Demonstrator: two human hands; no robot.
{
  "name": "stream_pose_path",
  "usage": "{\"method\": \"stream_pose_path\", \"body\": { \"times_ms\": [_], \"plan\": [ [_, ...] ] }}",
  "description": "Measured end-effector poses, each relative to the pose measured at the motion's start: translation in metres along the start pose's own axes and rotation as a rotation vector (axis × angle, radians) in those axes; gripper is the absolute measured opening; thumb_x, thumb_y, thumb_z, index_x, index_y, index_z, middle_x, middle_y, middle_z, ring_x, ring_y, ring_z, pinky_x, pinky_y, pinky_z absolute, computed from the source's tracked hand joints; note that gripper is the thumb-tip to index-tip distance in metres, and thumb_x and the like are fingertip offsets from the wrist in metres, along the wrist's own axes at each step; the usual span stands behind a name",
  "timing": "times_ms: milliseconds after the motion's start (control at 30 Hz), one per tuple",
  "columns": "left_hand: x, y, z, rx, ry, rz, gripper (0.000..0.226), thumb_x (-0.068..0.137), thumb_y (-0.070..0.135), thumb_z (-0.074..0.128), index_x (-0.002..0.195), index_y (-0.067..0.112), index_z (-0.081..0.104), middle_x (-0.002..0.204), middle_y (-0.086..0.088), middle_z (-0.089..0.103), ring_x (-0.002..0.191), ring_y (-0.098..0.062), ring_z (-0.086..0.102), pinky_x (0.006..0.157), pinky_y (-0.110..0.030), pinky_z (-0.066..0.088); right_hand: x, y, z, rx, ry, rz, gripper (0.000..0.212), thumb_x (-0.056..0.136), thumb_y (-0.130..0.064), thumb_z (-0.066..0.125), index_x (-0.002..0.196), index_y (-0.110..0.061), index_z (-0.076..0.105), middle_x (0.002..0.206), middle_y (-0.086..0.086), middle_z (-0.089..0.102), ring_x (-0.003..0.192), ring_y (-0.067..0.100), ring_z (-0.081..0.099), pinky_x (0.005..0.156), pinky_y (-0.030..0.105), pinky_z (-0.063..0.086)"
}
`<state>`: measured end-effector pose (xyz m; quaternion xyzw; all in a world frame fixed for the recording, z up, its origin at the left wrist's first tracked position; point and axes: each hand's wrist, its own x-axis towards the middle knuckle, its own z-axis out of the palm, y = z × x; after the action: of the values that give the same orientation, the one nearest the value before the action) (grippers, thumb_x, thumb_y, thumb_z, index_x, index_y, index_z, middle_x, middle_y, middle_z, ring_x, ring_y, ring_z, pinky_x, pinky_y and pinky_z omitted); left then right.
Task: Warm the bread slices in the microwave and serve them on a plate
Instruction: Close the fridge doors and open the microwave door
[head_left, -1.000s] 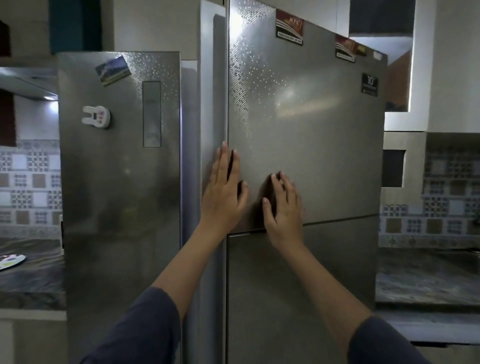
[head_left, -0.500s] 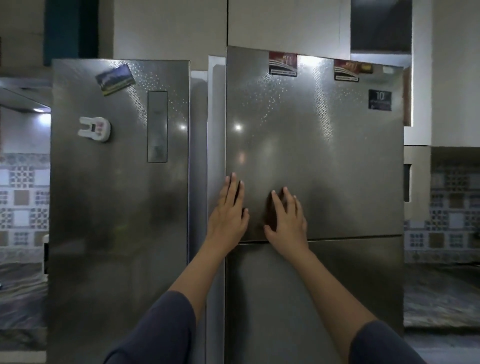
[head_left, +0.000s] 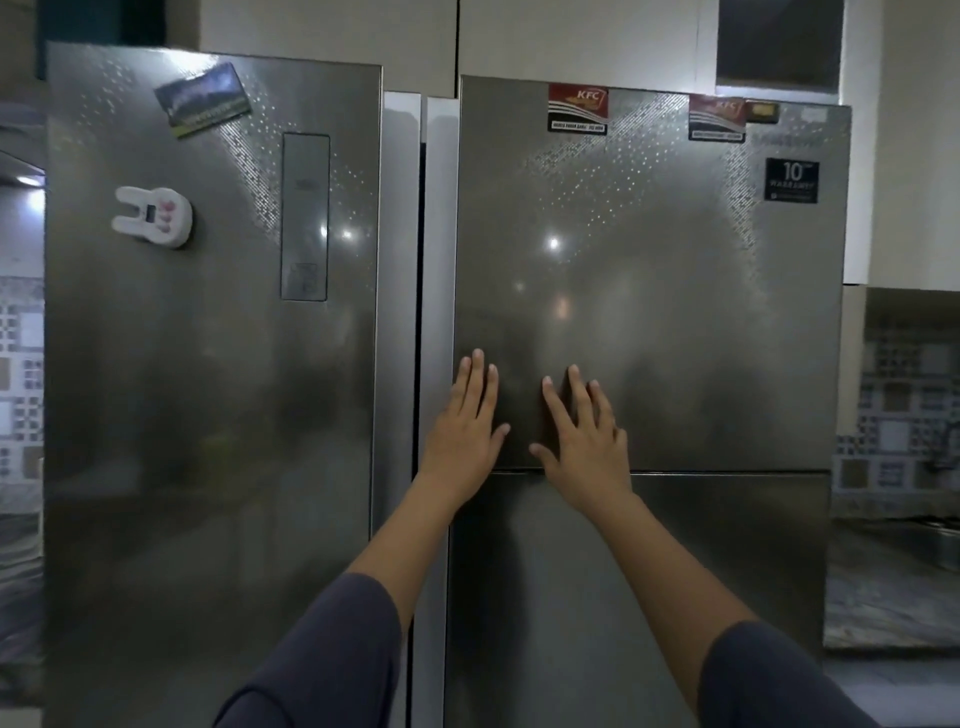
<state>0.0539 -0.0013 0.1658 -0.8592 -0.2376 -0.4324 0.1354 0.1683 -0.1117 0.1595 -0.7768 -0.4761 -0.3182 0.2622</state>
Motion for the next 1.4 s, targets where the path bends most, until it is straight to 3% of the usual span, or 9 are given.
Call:
{"method": "stream_pose_path", "body": {
  "times_ms": [167, 300, 500, 700, 1000, 1400],
  "plan": [
    [-0.004, 0.001, -0.002, 0.037, -0.022, -0.005, 0.074, 0.098, 0.039, 0.035, 0.141, 0.015, -0.02, 0.15, -0.005, -0.03, 0.14, -0.019, -0.024, 0.115, -0.031, 0.0, -0.001, -0.006, -0.002, 0.033, -0.018, 0.009, 0.081, 0.091, -0.039, 0.051, 0.148, -0.032, -0.005, 0.157, -0.001, -0.019, 0.145, 0.027, -0.013, 0.115, 0.049, 0.017],
    [-0.01, 0.005, -0.014, 0.009, -0.068, -0.042, 0.068, 0.098, 0.035, 0.036, 0.148, 0.014, -0.005, 0.154, -0.002, -0.021, 0.143, -0.016, -0.015, 0.115, -0.032, 0.016, -0.009, -0.01, -0.003, 0.121, -0.065, 0.013, 0.076, 0.093, -0.03, 0.05, 0.149, -0.029, -0.002, 0.157, -0.001, -0.019, 0.144, 0.028, -0.015, 0.117, 0.049, 0.014],
    [-0.058, -0.001, -0.029, -0.034, -0.152, -0.153, 0.059, 0.101, 0.034, 0.028, 0.148, 0.012, 0.0, 0.158, -0.004, -0.007, 0.145, -0.016, -0.005, 0.115, -0.028, 0.0, -0.035, -0.013, 0.004, 0.214, -0.172, -0.003, 0.053, 0.099, -0.032, 0.034, 0.149, -0.027, 0.015, 0.159, -0.001, -0.009, 0.145, 0.028, -0.011, 0.117, 0.049, 0.007],
    [-0.126, -0.023, -0.054, 0.02, -0.191, -0.304, 0.055, 0.102, 0.032, 0.022, 0.148, 0.01, 0.003, 0.158, -0.006, -0.004, 0.146, -0.017, -0.005, 0.116, -0.029, -0.001, -0.069, -0.06, 0.016, 0.426, -0.216, -0.102, 0.047, 0.101, -0.03, 0.028, 0.147, -0.021, 0.023, 0.159, 0.001, 0.008, 0.146, 0.022, -0.005, 0.118, 0.044, 0.003],
    [-0.241, -0.115, -0.135, 0.187, -0.176, -0.593, 0.053, 0.101, 0.028, 0.026, 0.148, 0.008, 0.011, 0.158, -0.007, 0.004, 0.146, -0.019, 0.0, 0.118, -0.031, 0.004, -0.121, -0.213, 0.048, 0.752, -0.35, -0.353, 0.046, 0.101, -0.026, 0.03, 0.146, -0.017, 0.028, 0.158, 0.004, 0.014, 0.147, 0.019, 0.0, 0.119, 0.035, 0.005],
    [-0.352, -0.316, -0.267, 0.413, -0.195, -0.864, 0.051, 0.102, 0.026, 0.021, 0.147, 0.004, 0.012, 0.157, -0.01, 0.008, 0.146, -0.02, 0.001, 0.118, -0.029, 0.0, -0.128, -0.485, 0.094, 1.018, -0.5, -0.616, 0.042, 0.102, -0.022, 0.029, 0.143, -0.015, 0.035, 0.155, 0.005, 0.024, 0.146, 0.019, 0.009, 0.116, 0.031, 0.008]
  ]
}}
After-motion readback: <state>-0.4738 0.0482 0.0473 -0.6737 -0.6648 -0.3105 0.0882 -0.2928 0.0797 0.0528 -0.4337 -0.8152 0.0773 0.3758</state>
